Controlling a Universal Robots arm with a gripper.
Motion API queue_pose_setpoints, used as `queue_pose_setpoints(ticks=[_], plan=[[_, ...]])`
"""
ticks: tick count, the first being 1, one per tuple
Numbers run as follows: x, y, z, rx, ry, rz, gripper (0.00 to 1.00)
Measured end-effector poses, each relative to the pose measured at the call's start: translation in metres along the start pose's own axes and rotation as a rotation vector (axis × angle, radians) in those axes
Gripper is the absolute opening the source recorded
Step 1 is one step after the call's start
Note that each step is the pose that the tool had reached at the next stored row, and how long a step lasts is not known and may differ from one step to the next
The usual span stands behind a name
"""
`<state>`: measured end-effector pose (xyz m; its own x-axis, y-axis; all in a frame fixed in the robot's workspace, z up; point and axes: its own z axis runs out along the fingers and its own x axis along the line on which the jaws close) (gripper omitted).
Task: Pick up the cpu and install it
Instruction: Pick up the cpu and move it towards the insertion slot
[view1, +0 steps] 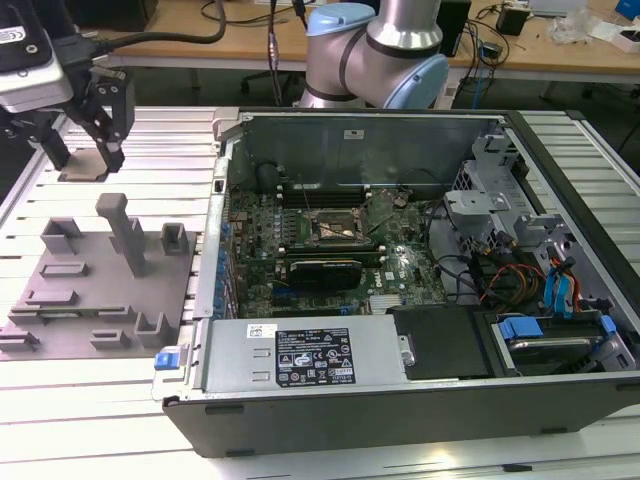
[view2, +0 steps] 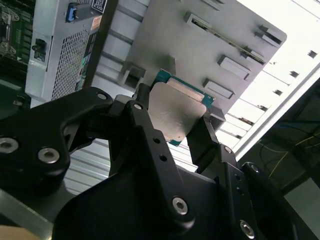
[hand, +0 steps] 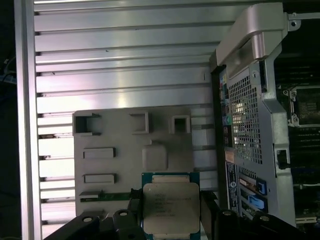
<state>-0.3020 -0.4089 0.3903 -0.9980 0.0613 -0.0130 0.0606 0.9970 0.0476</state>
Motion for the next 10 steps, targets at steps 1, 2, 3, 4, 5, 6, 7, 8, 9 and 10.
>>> queue_pose_setpoints(ticks=[1,2,3,4,5,6,7,8,9,10], plan=[[-0.0028,0.0002,0.0,0.0,0.0,0.0,0.55],[-0.006,0.0004,0.0001,0.0,-0.0001,0.0,0.55],[-0.0097,0.0006,0.0001,0.0001,0.0,0.0,0.55],[-0.0125,0.0008,0.0001,0.0001,0.0001,0.0,0.55],[-0.0162,0.001,0.0002,0.0001,0.0001,0.0,0.55],[-0.0204,0.0012,0.0003,0.0,-0.0001,0.0,0.55],[-0.0251,0.0015,0.0004,0.0001,0.0,0.0,0.55],[-0.0328,0.002,0.0005,0.0001,0.0,0.0,0.55],[-0.0365,0.0022,0.0005,0.0001,0.0001,0.0,0.55],[-0.039,0.0024,0.0006,0.0001,0.0001,0.0,0.55]])
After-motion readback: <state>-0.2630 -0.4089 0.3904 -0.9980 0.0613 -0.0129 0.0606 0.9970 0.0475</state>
